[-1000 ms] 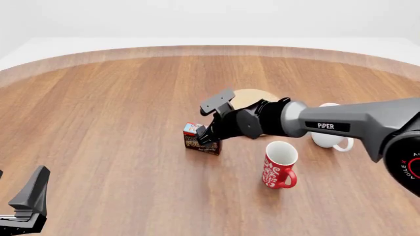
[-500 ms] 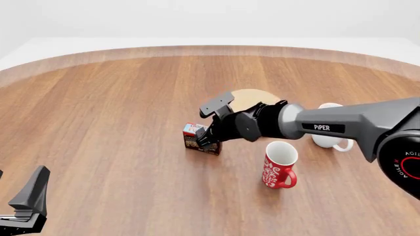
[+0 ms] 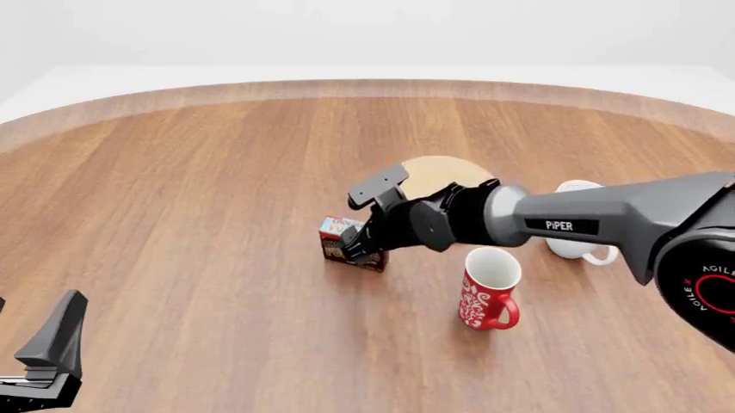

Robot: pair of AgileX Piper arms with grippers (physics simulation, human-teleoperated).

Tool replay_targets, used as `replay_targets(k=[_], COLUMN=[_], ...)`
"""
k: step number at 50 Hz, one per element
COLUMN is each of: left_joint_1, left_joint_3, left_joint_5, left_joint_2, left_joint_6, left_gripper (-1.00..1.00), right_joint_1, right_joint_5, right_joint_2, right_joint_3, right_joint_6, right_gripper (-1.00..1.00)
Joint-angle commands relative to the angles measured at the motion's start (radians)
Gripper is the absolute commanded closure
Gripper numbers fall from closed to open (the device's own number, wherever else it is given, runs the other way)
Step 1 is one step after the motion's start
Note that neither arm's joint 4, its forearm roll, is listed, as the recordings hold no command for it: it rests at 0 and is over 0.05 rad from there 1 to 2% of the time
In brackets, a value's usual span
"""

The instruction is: Put the chocolate pudding to the left of the plate.

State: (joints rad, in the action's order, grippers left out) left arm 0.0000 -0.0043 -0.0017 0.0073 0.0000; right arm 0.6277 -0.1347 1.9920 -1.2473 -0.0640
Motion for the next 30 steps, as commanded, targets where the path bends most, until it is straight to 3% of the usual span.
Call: replay_targets(k=[1, 18, 30], left_joint_1=[0.0, 0.0, 0.0], left_joint_3=[0.0, 0.0, 0.0], left_joint_5=[0.0, 0.0, 0.0], left_joint_2=[0.0, 0.0, 0.0], left_joint_6=[0.0, 0.0, 0.0], left_gripper=[-1.0, -1.0, -1.0], right_joint_1=[0.014, 0.042, 0.017], right_joint_5=[0.024, 0.06, -0.017], right_joint_2=[-0.002, -0.109, -0.246], right_joint_3=[0.019, 0.096, 0.064], right_joint_6=[0.007, 0.042, 0.018], right_gripper=[1.0, 1.0, 1.0])
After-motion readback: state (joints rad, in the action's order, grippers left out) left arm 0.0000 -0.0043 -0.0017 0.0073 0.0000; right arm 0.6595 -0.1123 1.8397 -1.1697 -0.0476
